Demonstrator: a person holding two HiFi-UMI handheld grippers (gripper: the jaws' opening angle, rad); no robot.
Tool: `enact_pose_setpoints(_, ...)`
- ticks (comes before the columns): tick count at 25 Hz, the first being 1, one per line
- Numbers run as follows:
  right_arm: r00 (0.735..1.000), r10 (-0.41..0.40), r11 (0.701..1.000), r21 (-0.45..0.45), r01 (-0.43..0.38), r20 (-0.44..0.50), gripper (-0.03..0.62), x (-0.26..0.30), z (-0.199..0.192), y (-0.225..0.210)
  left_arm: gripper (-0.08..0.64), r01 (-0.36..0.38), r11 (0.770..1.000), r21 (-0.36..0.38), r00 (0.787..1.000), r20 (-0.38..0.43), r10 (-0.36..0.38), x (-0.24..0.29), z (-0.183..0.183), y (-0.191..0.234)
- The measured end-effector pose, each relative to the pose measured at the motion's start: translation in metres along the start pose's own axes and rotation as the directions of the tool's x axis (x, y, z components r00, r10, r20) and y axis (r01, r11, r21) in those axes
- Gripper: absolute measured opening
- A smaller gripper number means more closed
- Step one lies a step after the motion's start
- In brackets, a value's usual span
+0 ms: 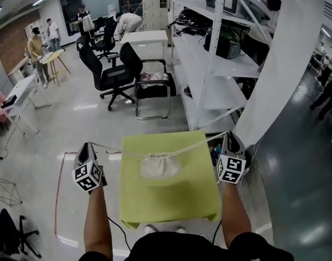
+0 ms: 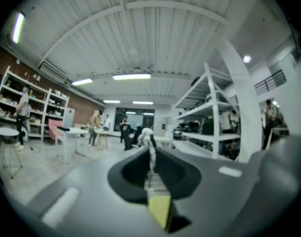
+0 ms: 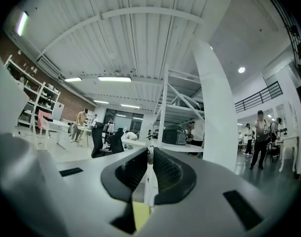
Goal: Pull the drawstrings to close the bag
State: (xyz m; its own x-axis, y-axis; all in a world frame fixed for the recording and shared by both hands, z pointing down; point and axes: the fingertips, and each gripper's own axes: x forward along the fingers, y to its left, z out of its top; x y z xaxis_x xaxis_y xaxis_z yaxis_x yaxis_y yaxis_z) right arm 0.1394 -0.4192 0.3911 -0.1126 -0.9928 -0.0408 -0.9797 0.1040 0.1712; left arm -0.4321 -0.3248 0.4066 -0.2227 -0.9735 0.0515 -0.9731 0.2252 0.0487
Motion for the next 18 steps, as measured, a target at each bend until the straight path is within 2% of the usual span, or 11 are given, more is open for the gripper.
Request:
enact_pose_setpoints(7,0.999,0.036,0.999,-0.036,-0.035,0.02,0.037,0.042,0.012,0.038,0.04,0.061,0.996,0.062,0.998,0.017,-0.063,0.058,0.011,-0.045)
enact_pose_setpoints(13,0.995,0.047,0.996,-0.074,-0.04,0.088,0.037,0.073,0.052,0.059,0.04,0.097,0.992,0.085,0.992,0.076,-0.104,0.094,0.048,-0.079)
enact_pose_setpoints(15,0.993,0.06,0.995,-0.081,-0.051,0.1,0.036,0.075,0.058,0.066,0.04,0.11,0.99,0.086,0.99,0.076,-0.116,0.094,0.047,-0.086)
enact_pose_setpoints(18,0.993,0.093,0.992,-0.094,-0.086,0.072,0.037,0.068,0.043,0.08,0.04,0.127,0.989,0.079,0.991,0.038,-0.13,0.085,0.022,-0.091)
